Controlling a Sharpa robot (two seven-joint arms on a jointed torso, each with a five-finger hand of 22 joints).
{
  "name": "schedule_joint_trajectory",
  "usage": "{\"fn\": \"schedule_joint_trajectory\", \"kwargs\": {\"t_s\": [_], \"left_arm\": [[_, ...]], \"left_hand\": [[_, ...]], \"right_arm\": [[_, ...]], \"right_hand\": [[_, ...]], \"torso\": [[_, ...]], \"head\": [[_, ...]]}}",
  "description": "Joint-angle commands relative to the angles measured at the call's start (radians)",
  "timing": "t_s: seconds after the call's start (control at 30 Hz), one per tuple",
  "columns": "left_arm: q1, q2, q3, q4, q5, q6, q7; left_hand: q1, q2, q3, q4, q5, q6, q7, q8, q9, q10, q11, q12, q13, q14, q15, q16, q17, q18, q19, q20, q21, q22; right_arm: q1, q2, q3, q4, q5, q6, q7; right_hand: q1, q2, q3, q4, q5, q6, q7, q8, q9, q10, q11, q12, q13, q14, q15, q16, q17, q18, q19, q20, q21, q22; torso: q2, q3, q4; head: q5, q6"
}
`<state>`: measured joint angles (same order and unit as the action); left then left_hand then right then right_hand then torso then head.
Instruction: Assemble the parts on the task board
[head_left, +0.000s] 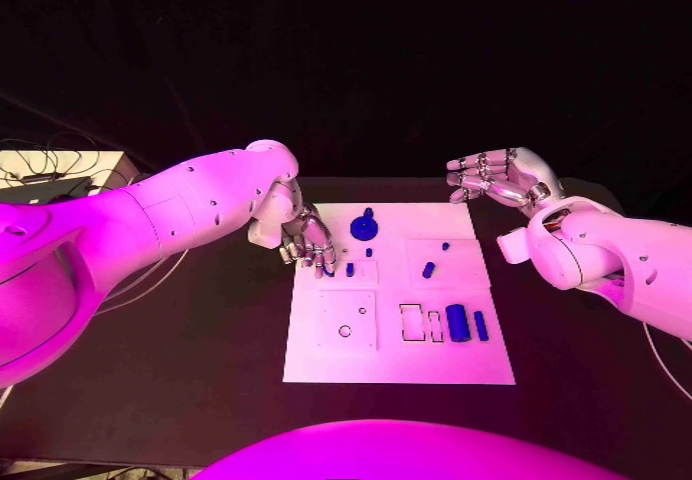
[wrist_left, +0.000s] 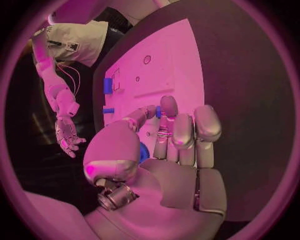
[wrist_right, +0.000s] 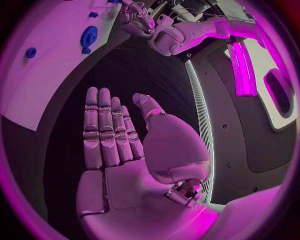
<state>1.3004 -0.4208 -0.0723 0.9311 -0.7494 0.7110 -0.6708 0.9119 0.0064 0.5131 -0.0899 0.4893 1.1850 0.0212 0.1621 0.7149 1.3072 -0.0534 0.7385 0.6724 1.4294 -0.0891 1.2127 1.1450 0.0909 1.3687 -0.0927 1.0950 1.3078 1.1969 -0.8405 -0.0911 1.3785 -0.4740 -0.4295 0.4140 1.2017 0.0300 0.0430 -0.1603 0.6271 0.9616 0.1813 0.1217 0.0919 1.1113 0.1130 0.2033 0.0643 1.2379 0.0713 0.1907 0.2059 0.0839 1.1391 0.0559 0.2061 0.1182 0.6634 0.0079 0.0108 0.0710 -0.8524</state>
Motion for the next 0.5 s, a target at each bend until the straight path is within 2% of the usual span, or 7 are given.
{"fn": "schedule_joint_trajectory", "kwargs": {"t_s": [0.03,0.5], "left_arm": [[-0.003,-0.002,-0.002,0.004,-0.037,-0.026,0.009],[-0.003,-0.021,-0.002,0.04,-0.028,-0.062,0.019]], "left_hand": [[0.018,0.005,0.194,-0.192,0.004,0.007,0.001,-0.002,0.001,0.002,-0.007,0.003,-0.001,0.003,-0.004,0.005,0.0,-0.017,-0.001,-0.006,0.004,0.021],[0.017,0.007,0.195,-0.192,0.003,0.007,0.001,-0.003,0.002,0.003,-0.008,0.003,-0.002,0.003,-0.005,0.005,0.001,-0.019,0.001,-0.008,0.006,0.022]], "right_arm": [[0.0,0.0,0.0,0.001,-0.007,0.012,0.005],[0.0,0.001,0.0,0.001,-0.008,0.014,0.005]], "right_hand": [[-0.003,-0.004,0.0,-0.004,0.004,-0.001,0.006,-0.004,-0.001,0.008,0.002,-0.003,-0.001,-0.005,-0.002,-0.004,-0.001,-0.014,-0.005,0.0,0.006,0.001],[-0.004,-0.004,-0.001,-0.006,0.003,-0.001,0.006,-0.004,-0.001,0.008,0.002,-0.004,-0.001,-0.006,-0.001,-0.005,-0.001,-0.014,-0.007,0.0,0.006,0.002]], "torso": [[-0.001,0.0005,0.0004],[-0.001,0.0011,-0.0001]], "head": [[0.0,-0.001],[0.001,-0.002]]}}
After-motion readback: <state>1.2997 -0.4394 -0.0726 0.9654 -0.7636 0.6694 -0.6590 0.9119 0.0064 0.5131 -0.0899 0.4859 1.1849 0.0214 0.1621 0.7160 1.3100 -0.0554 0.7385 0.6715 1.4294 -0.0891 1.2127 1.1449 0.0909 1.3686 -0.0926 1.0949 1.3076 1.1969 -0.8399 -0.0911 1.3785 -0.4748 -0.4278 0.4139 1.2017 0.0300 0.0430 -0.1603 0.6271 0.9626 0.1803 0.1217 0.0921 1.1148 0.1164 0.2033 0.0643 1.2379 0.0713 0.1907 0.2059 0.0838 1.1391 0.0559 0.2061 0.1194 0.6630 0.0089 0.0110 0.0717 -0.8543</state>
